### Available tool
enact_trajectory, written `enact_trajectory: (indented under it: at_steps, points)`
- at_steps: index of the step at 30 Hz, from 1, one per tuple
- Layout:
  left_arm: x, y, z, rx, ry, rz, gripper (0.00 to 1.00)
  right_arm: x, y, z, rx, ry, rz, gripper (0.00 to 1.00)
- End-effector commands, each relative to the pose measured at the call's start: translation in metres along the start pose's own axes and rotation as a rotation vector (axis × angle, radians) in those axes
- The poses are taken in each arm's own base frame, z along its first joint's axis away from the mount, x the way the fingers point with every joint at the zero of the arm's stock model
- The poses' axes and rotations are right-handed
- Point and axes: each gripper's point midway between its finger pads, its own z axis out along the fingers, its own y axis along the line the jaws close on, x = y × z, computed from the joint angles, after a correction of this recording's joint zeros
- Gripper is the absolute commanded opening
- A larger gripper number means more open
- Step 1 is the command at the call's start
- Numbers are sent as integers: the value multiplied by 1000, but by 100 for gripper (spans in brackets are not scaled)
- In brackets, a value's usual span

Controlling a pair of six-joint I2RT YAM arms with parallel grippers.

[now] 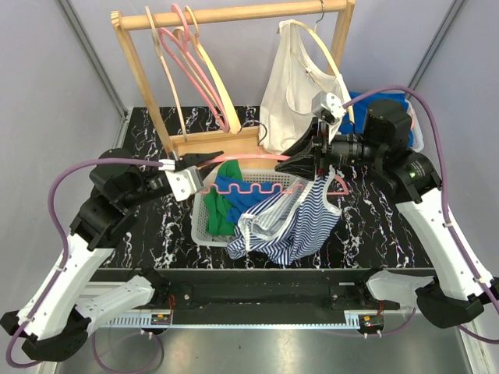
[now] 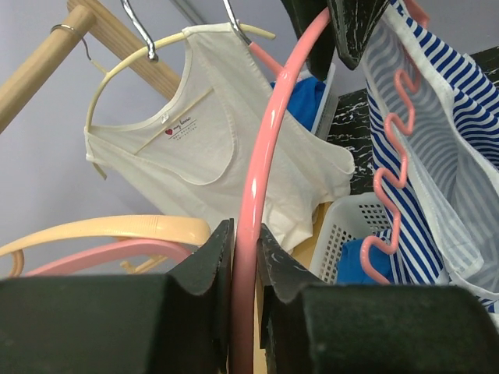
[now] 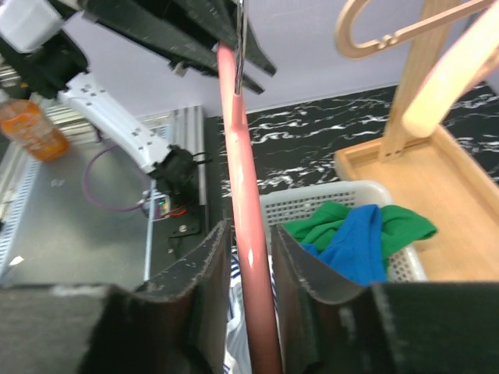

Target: Remove the tank top from the hanger

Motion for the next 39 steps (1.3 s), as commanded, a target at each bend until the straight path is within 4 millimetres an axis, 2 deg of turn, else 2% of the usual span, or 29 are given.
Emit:
enact_trajectory:
  at_steps: [1, 8, 13, 16, 22, 26, 34, 39]
  points:
    - [-18, 24, -12, -135, -37, 93, 0, -22, -13, -4, 126, -90, -112, 42]
    - [-2, 38, -31, -239, 72, 199, 0, -29, -42, -29, 392, -134, -166, 49]
    - [7, 42, -42, -280, 120, 248, 0, -35, -47, -44, 493, -189, -173, 54]
    - [8, 42, -43, -284, 127, 248, 0, -26, -43, -46, 486, -186, -150, 54]
    - [14, 45, -43, -285, 153, 299, 0, 4, -33, -38, 422, -149, -67, 53]
    - [14, 47, -43, -292, 159, 322, 0, 40, -42, -29, 419, -91, 36, 50]
    - [7, 47, -43, -292, 133, 313, 0, 64, -49, -23, 425, -57, 96, 52]
    - [-1, 48, -42, -294, 105, 296, 0, 83, -63, -13, 433, -29, 146, 52]
